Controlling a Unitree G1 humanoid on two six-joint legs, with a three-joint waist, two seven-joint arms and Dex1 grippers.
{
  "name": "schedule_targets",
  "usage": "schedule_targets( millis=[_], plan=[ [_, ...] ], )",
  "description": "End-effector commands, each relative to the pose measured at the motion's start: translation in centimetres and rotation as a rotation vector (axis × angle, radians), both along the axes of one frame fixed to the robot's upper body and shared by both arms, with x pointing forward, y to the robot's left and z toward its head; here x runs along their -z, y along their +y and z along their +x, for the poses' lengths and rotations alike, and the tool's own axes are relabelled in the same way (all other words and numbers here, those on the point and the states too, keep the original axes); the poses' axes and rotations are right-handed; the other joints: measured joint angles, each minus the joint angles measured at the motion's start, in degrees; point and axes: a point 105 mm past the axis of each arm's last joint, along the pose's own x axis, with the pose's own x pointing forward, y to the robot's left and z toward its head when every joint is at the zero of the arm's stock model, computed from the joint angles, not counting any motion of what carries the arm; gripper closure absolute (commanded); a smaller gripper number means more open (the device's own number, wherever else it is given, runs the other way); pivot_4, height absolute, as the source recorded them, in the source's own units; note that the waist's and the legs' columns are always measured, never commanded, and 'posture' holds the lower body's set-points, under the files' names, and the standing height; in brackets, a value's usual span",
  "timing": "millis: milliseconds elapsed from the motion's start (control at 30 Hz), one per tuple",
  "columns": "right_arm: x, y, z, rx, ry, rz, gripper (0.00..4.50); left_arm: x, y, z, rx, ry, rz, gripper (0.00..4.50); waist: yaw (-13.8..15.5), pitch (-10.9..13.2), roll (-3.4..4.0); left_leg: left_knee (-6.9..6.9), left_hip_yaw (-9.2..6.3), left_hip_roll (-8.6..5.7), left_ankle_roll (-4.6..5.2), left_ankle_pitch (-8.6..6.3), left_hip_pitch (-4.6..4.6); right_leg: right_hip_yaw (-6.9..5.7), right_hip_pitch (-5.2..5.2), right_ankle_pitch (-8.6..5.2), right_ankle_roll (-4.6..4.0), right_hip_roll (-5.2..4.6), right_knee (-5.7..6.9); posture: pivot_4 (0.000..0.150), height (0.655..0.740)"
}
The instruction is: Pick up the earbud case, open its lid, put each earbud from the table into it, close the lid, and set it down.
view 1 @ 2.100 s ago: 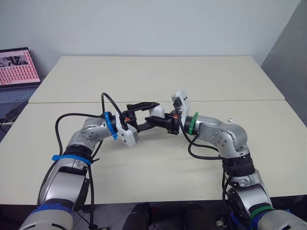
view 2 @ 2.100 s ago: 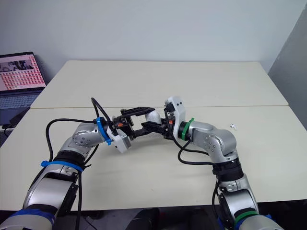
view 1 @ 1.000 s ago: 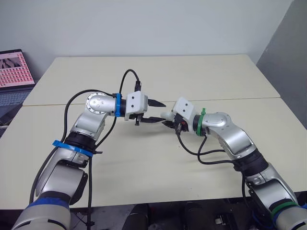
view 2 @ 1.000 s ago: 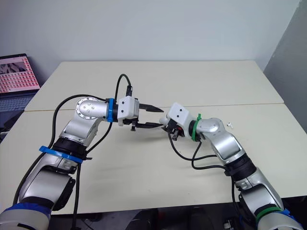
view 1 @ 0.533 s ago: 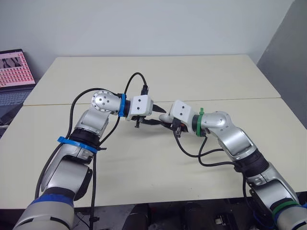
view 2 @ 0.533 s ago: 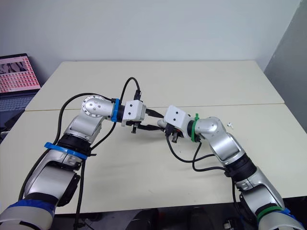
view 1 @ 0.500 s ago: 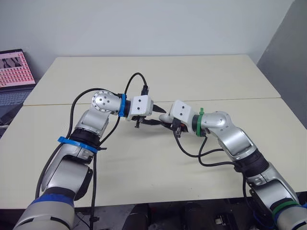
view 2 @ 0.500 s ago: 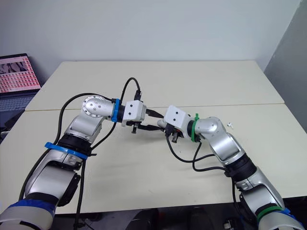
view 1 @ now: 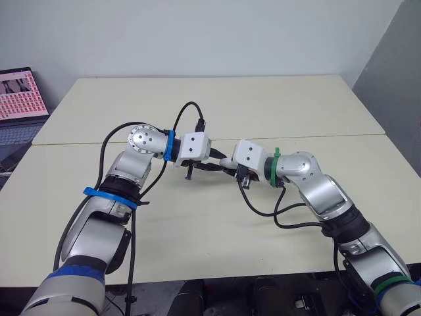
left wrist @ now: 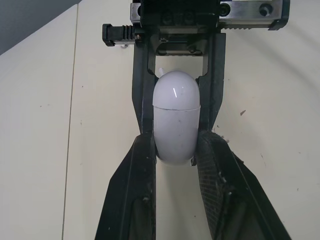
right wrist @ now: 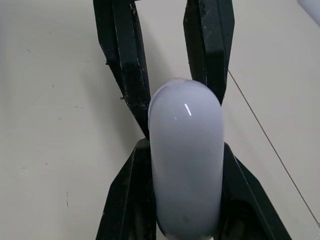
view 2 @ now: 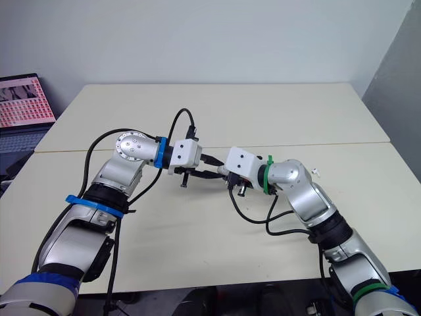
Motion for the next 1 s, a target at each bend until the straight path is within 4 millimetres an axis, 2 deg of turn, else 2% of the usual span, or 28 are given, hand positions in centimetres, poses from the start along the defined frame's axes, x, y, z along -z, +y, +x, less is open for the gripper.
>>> schedule_targets(
  millis=[33,200,233,400,633,800,1000],
  plan=[
    [-2.4,-1.1,-0.6,0.020,-0.049,0.095,2.00,-1.8,0.6,0.2,-0.050,0.049,-0.139,3.71,0.1,0.0,0.00,0.00,-0.02,0.02,0.00,0.00,0.00,0.00,0.01,0.00,0.00,-0.01,0.00,0.150,0.7400],
    [-4.2,-4.0,-1.6,0.154,-0.034,0.243,0.25,-1.6,1.7,0.1,-0.150,0.274,-0.324,3.71,0.0,0.0,0.00,0.01,-0.05,0.09,0.00,0.00,0.00,0.00,0.03,0.00,0.00,-0.06,0.01,0.150,0.7400],
    [-4.5,-4.3,-1.8,0.176,-0.023,0.274,0.08,-1.5,1.8,-0.1,-0.154,0.298,-0.344,3.71,0.0,0.0,0.00,0.02,-0.05,0.11,0.00,0.00,0.00,0.00,0.03,0.00,0.00,-0.06,0.03,0.150,0.7400],
    [-5.3,-4.9,-2.0,0.259,0.024,0.395,0.08,-1.6,1.3,-1.1,-0.155,0.345,-0.415,3.71,0.2,0.0,0.00,0.02,-0.07,0.13,0.00,0.00,0.00,-0.01,0.03,0.00,-0.01,-0.06,0.03,0.150,0.7400],
    [-5.4,-4.0,-2.3,0.256,0.061,0.428,0.08,-1.4,0.6,-1.8,-0.156,0.372,-0.436,3.71,0.4,0.0,0.00,0.02,-0.04,0.07,-0.02,0.01,0.00,0.02,0.04,0.01,-0.01,-0.13,0.03,0.150,0.7400],
    [-6.0,-4.2,-1.7,0.278,0.060,0.459,0.08,-1.2,0.0,-2.2,-0.144,0.380,-0.437,3.71,0.4,0.0,0.00,0.02,-0.03,0.07,-0.02,0.01,0.00,0.02,0.04,0.01,-0.01,-0.13,0.03,0.150,0.7400],
    [-7.4,-5.1,-1.1,0.326,0.121,0.610,0.08,-0.9,-0.1,-2.5,-0.149,0.390,-0.442,3.71,0.5,0.0,0.00,0.01,-0.02,0.07,-0.02,0.01,0.00,0.03,0.03,0.01,-0.02,-0.14,0.03,0.150,0.7400]
  ],
)
